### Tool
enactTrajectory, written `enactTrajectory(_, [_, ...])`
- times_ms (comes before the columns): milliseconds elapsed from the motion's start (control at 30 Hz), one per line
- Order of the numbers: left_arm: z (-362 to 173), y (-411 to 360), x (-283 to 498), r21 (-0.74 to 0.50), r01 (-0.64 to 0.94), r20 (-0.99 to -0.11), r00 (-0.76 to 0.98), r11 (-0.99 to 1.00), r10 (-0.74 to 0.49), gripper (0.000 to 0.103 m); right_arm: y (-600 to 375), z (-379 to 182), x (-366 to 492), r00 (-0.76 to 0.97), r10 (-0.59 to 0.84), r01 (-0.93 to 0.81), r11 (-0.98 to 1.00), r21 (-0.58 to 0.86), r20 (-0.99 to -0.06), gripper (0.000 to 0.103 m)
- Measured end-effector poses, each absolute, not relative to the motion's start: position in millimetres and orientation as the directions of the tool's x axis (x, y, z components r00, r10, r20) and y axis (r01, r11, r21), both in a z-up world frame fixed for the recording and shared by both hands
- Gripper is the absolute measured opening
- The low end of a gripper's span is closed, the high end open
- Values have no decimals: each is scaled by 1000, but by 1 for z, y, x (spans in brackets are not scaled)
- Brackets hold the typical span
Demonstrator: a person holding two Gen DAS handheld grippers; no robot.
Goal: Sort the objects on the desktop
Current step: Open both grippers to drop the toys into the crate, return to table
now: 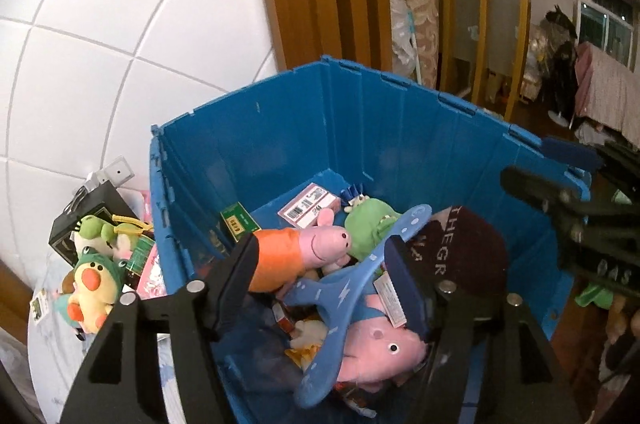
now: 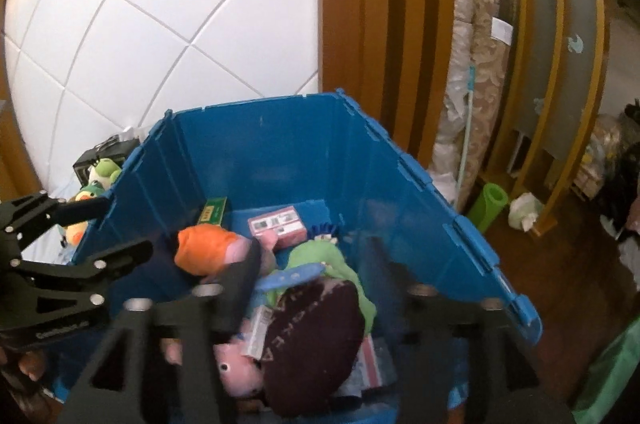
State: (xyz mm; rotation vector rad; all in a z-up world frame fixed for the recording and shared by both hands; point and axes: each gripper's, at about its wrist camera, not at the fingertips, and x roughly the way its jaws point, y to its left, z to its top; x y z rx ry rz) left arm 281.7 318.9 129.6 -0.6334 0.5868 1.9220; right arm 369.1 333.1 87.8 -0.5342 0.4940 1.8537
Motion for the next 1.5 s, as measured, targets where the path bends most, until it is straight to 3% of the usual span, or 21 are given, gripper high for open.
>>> enactTrajectory(33, [132,315,281,114,-910,-644,-373,-399,668,64,330,89,368,-279,771,-955,-287,79,-572,78])
enactTrajectory(100, [137,304,277,109,-927,-617,-346,-359,706,64,323,91,366,-280,780,-955,-287,78,-560,98])
enactTrajectory(133, [140,297,275,99,-925,-597,-350,-367,722,64,321,91,365,-283,780,-954,-288,80,-558,103])
enactTrajectory(433, [147,237,239,32,-889,-535,-401,-456,744,64,293,97,334,-379,773,-923,-353,151,-508,103])
enactTrajectory(667, [139,186,196,74,-818,-506,-524,-571,685,64,272,107,290,-469,757,-882,-429,194,-455,103])
enactTrajectory(1133, [102,51,50,32,-654,-592,-621,-755,513,67,227,128,152,-541,744,-838,-516,178,-393,103])
enactTrajectory(1500, [51,-6,-43,-1,-611,-697,-567,-792,439,67,237,90,27,-564,699,-821,-530,211,-440,103])
